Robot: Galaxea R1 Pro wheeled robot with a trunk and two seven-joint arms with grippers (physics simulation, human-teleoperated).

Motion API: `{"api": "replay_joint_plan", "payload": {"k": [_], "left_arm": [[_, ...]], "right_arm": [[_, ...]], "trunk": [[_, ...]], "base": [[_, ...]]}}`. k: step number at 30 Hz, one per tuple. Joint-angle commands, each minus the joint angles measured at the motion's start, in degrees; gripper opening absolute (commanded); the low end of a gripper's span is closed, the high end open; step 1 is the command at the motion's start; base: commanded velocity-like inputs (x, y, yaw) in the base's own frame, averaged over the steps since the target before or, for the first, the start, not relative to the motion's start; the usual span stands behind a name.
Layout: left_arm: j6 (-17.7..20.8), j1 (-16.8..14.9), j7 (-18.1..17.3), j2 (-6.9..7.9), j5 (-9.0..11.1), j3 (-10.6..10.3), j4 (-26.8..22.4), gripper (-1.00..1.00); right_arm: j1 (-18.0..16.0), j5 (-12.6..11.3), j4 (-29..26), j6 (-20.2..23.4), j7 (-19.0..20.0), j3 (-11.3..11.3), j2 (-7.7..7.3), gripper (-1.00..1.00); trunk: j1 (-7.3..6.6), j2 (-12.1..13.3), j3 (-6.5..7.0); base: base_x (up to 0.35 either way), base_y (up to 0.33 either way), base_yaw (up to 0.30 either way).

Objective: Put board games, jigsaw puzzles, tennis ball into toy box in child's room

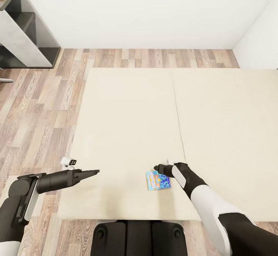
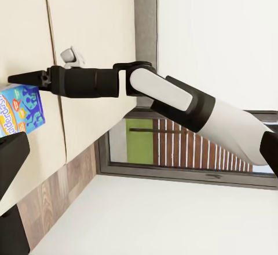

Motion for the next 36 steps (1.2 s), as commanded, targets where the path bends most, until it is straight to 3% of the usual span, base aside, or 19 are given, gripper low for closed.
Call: {"api": "replay_joint_plan", "payload": {"k": [1,36], "left_arm": [[0.6,0.0,-0.2,0.01,0.0,0.0,0.0,1.00],[0.6,0.0,-0.2,0.02,0.0,0.0,0.0,1.00]], "right_arm": [[0.0,-0.2,-0.1,0.2,-0.1,0.3,-0.05,1.00],[0.0,0.2,0.0,0.3,-0.1,0.4,0.08,1.00]], "trunk": [[0.03,-0.1,-0.06],[0.03,-0.1,0.72]], "base": [[0.000,0.000,0.000],[0.000,0.000,0.000]]}}
